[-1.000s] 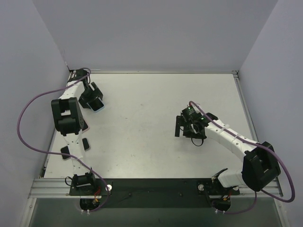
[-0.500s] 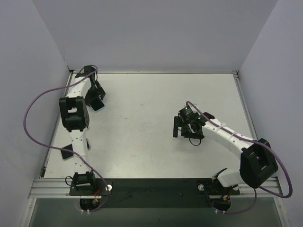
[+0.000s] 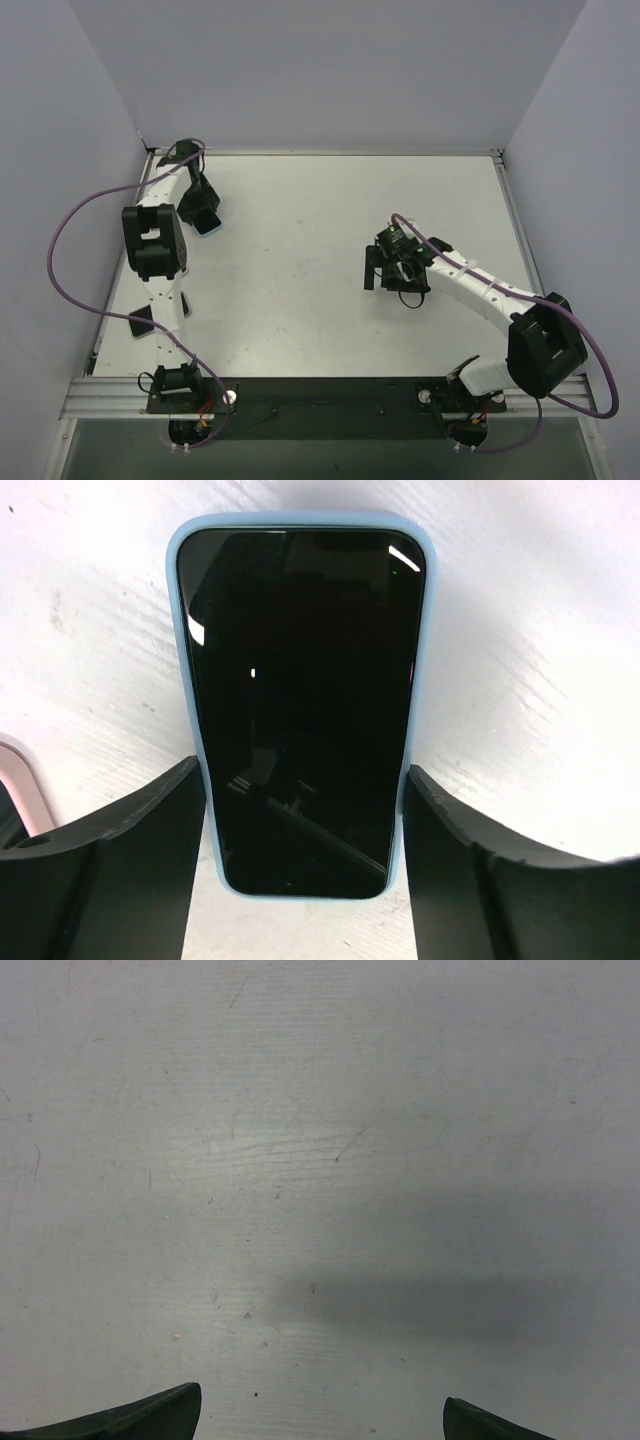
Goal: Take the phone out of the phone case
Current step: Pick up the phone at the center of the board.
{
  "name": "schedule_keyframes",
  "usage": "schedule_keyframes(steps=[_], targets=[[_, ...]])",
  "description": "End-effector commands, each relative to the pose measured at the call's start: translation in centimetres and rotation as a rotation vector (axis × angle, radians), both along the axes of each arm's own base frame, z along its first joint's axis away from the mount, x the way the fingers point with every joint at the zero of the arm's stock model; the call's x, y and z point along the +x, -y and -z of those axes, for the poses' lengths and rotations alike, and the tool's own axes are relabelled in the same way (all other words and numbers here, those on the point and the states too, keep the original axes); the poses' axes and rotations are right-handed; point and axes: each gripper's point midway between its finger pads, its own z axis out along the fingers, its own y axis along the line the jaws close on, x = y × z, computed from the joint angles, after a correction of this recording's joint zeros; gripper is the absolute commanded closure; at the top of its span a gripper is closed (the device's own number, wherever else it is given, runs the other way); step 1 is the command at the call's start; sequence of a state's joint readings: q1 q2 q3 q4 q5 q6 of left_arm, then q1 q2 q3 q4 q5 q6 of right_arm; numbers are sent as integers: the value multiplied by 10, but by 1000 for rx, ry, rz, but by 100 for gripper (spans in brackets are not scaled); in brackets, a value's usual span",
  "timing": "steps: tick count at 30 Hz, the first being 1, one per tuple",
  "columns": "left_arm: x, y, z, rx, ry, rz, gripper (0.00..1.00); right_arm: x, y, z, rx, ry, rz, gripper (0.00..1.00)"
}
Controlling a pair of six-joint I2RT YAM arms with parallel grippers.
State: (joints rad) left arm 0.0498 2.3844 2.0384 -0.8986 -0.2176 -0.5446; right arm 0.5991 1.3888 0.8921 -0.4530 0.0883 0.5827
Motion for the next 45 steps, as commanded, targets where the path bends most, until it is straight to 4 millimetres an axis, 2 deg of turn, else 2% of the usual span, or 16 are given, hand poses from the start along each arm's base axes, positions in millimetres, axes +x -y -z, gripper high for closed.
schedule_keyframes(steps=[1, 2, 3, 5, 7, 11, 15, 19, 24, 27, 28, 30, 31, 35, 38, 45], targets=[[-11, 15, -1, -110, 23, 11, 42, 5, -1, -18, 3, 40, 5, 3], [-12, 15, -1, -118, 31, 14, 51, 4, -1, -19, 6, 41, 8, 3], [-12, 21, -9, -142, 44, 25, 53, 4, 0, -22, 11, 51, 10, 3], [-20, 32, -8, -192, 43, 51, 56, 3, 0, -26, 21, 56, 18, 3], [-23, 50, -24, -243, 93, 100, 60, 2, -1, -33, 40, 68, 29, 3], [-50, 73, -36, -269, 98, 152, 61, 4, -5, -48, 84, 92, 48, 3], [-83, 122, -50, -291, 91, 248, 62, 5, -11, -64, 151, 119, 66, 3], [-124, 174, -44, -342, 55, 334, 62, 6, -23, -72, 224, 132, 56, 3], [-162, 240, -56, -436, 51, 431, 62, 2, -60, -75, 458, 101, 55, 3], [-174, 266, -66, -507, 74, 455, 62, 8, -82, -84, 621, 155, 42, 9], [-179, 276, -68, -522, 74, 476, 62, 2, -83, -69, 651, 133, 72, 11], [-185, 287, -76, -553, 80, 477, 62, 8, -91, -74, 736, 196, 72, 13], [-187, 294, -78, -557, 85, 487, 62, 4, -90, -62, 744, 180, 95, 17], [-196, 306, -87, -597, 105, 476, 62, 7, -100, -64, 771, 216, 101, 21], [-200, 311, -91, -618, 103, 473, 62, 9, -120, -71, 771, 210, 66, 21], [-211, 317, -97, -648, 91, 479, 62, 10, -163, -63, 820, 147, 5, 25]])
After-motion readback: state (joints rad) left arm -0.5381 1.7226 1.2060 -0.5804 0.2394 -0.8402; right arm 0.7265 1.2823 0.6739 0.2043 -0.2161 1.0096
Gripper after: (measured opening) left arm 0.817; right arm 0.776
